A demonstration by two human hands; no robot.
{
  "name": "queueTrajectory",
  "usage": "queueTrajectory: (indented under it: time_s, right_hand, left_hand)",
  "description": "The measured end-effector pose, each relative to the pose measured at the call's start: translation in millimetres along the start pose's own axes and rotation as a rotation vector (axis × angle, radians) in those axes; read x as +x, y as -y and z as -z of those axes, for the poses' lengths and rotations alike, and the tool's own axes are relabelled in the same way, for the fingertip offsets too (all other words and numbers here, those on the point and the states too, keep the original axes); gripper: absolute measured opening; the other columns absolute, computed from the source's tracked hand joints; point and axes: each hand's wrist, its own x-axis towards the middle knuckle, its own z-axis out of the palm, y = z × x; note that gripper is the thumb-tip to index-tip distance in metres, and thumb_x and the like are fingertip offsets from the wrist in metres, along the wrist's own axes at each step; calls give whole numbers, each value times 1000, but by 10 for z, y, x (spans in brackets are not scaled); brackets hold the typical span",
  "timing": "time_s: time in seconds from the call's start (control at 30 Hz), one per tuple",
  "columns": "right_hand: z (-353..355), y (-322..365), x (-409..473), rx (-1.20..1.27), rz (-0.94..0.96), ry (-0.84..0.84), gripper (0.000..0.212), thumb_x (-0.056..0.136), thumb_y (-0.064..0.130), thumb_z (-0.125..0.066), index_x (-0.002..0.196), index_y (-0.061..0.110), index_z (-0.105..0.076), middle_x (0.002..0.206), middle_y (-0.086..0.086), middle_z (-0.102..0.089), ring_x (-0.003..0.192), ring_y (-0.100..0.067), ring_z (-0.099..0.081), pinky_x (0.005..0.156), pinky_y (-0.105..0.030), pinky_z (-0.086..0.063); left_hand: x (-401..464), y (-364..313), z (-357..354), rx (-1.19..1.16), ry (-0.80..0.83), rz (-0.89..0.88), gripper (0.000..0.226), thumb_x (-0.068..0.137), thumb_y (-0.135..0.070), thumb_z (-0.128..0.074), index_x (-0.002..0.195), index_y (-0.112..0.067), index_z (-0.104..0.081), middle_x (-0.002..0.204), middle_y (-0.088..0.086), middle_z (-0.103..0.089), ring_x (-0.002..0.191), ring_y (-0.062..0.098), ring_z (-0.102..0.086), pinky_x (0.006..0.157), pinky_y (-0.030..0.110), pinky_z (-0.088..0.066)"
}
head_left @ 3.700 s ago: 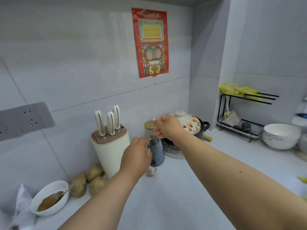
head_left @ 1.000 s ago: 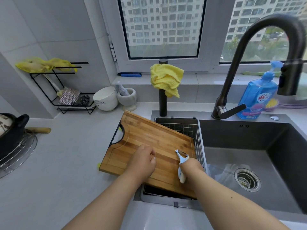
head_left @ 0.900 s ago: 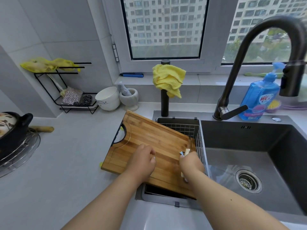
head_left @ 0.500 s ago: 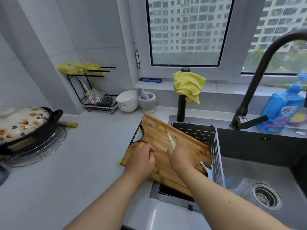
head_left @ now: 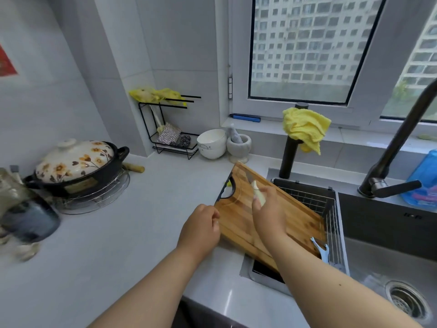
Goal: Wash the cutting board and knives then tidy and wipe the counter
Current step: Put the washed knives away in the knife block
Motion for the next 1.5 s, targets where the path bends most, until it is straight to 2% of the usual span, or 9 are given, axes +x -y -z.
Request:
queueTrajectory:
  time_s: [0.17,0.37,0.57,0.73,0.87,1.03,1.17,1.33,1.5]
  right_hand:
    - [-218,642,-196,354,139,147,20,97,32,-50,85,47,-55,82,0,-61,69,-16,-55,57,-29,-46]
    - [-667,1365,-554,568,252,373,29,89,6,-59,105,30,-60,83,0,-61,66,-15,-58,52,-16,-45]
    - [-1254,2087,-924,582,243,442,17,97,26,-53,109,23,-63,78,0,-69,58,-10,-60,45,-14,-40]
    - [-1741,2720,-1316,612,332,466,11,94,37,-57,85,35,-63,69,6,-61,63,-13,-57,62,-34,-51]
    - [-2072,3082,-1550,645,331,494,47,88,47,-60,87,0,-60,68,-15,-57,57,-31,-55,61,-48,-58]
    - [-2438,3496,-1746,826,104,697,11,88,12,-69,93,6,-62,89,-16,-68,64,-17,-70,64,-28,-59]
    - [-2719,3811,-1882,820,147,745,19,84,-5,-62,88,13,-57,86,-10,-64,73,-21,-71,80,-38,-59]
    - [-3089,4174,-1986,635,309,708,6,90,14,-60,90,14,-55,82,-6,-69,70,-17,-73,75,-37,-57]
    - [-3478,4458,-2023,360,517,662,24,92,28,-61,105,11,-52,93,-7,-71,72,-15,-71,58,-23,-48]
  left_hand:
    - [-104,253,275,24,-64,19,17,92,-14,-48,102,-19,-60,104,-3,-53,89,11,-56,80,25,-50]
    - [-328,744,788,64,-159,128,20,91,-13,-47,103,-19,-62,106,-3,-54,91,14,-57,82,30,-49]
    - [-740,1398,1584,132,-299,244,21,90,-12,-47,104,-19,-61,106,-5,-52,91,14,-55,79,25,-46]
    - [-1128,1937,2267,175,-448,367,20,89,-10,-49,104,-15,-61,104,-2,-52,89,15,-52,74,25,-41]
    - [-1435,2293,2623,202,-501,418,16,84,-8,-51,95,-14,-61,99,0,-52,89,18,-54,76,29,-43]
    - [-1641,2658,3014,251,-593,471,26,80,-4,-56,105,-9,-64,106,6,-55,98,25,-57,86,34,-47]
    - [-1679,2920,3301,313,-650,482,37,77,-3,-59,113,-7,-63,118,9,-55,111,28,-51,95,35,-43]
    - [-1617,3209,3543,403,-515,507,71,83,-19,-58,148,-14,-30,158,7,-15,146,24,-7,118,32,-13]
    - [-1622,3532,3611,539,-292,569,93,83,-35,-54,152,-22,8,159,1,20,145,20,22,120,44,-8]
